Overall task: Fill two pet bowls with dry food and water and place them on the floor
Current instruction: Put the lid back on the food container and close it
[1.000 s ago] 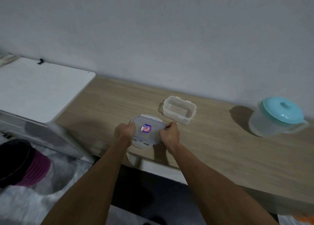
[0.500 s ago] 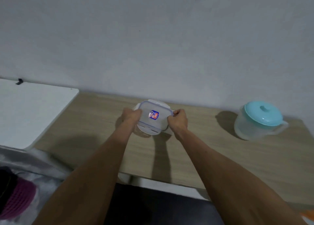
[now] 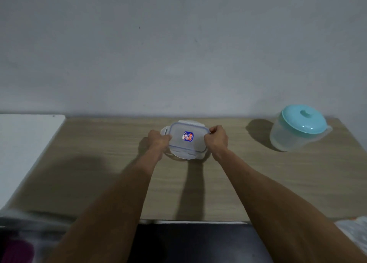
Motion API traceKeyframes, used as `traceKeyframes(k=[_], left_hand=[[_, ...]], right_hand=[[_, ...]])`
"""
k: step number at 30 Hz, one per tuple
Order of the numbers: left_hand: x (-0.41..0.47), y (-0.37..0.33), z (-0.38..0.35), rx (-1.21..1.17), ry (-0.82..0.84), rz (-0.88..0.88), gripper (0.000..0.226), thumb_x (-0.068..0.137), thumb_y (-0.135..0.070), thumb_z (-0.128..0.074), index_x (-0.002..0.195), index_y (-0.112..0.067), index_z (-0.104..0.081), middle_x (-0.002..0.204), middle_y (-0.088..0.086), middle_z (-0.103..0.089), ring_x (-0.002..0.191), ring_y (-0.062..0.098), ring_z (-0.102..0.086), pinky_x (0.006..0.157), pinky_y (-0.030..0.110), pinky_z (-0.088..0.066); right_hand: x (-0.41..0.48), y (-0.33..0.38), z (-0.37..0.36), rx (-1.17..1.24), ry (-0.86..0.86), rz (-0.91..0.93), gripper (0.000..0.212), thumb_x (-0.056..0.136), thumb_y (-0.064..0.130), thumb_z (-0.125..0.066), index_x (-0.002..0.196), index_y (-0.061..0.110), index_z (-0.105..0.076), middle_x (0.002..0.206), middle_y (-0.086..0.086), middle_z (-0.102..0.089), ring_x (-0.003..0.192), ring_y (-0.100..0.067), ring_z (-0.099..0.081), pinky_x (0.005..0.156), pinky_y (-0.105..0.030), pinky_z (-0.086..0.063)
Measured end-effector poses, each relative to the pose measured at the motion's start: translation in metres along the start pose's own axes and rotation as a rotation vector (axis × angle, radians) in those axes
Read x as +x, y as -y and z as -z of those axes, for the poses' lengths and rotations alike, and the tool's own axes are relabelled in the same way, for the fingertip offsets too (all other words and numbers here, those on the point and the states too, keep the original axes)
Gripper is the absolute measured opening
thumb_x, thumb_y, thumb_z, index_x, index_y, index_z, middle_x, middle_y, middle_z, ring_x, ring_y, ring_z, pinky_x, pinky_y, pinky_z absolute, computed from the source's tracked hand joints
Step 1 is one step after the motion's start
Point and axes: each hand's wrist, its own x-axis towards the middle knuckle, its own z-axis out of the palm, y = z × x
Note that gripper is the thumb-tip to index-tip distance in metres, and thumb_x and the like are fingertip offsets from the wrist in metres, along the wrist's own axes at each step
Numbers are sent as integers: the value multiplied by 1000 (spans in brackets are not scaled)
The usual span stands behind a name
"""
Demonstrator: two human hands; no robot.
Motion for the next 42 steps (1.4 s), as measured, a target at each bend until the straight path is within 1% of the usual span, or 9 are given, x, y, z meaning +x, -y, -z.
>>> traceKeyframes(k=[6,9,13,16,20,32,36,39,42], left_hand=[[-1,0,0,28,11,-9,41,80,-17,-74,111,7,-62,105,24,-69,79,26,-63,55,25,-38],[-1,3,0,25,24,-6,35,83,-15,-71,108,8,-64,88,22,-65,74,19,-54,46,22,-32],[-5,1,2,38,-1,-20,26,81,-13,-72,104,-6,-61,95,13,-61,81,22,-59,69,35,-50],[-5,1,3,65,-7,-29,32,78,-19,-74,102,-14,-53,110,16,-64,94,30,-66,83,40,-55],[-5,2,4,58,-5,-22,40,80,-21,-76,112,-9,-55,113,17,-62,103,34,-65,88,46,-57],[-6,6,2,23,2,-1,41,87,-20,-71,120,-6,-53,111,12,-53,93,27,-54,83,42,-58],[-8,6,2,-1,0,-10,34,86,-19,-72,113,-10,-52,108,13,-54,86,26,-54,61,34,-51],[-9,7,2,-2,9,-7,30,87,-20,-70,105,-15,-46,111,15,-56,84,27,-54,55,30,-45],[-9,8,1,3,-11,-7,33,87,-22,-71,112,-11,-52,112,14,-57,88,28,-57,62,34,-53]], right_hand=[[0,0,-2,-58,-10,-6,27,83,2,-48,107,8,-59,114,-12,-63,93,-28,-55,75,-31,-43],[2,1,-2,-170,3,27,31,83,10,-53,114,9,-57,124,-14,-57,112,-33,-55,90,-38,-48],[-2,2,-4,-435,63,250,63,79,39,-67,134,16,-47,141,-9,-43,131,-32,-42,104,-43,-37],[-4,4,-10,-654,272,481,98,70,62,-72,149,22,-29,156,-4,-28,143,-26,-27,112,-49,-28],[-2,4,-22,-939,402,622,119,58,66,-77,150,21,-17,154,-4,-25,143,-29,-22,110,-54,-30],[-1,8,-26,-1103,364,700,115,63,56,-82,150,18,-17,144,-11,-37,131,-37,-37,100,-56,-38],[0,3,-30,-1126,311,740,113,63,57,-81,149,18,-18,142,-11,-38,129,-36,-39,96,-56,-40],[1,6,-30,-1124,327,716,112,62,57,-81,147,19,-19,141,-10,-37,129,-36,-38,98,-56,-39],[4,8,-30,-1116,352,701,114,61,56,-82,148,20,-17,143,-9,-36,131,-36,-36,100,-55,-37]])
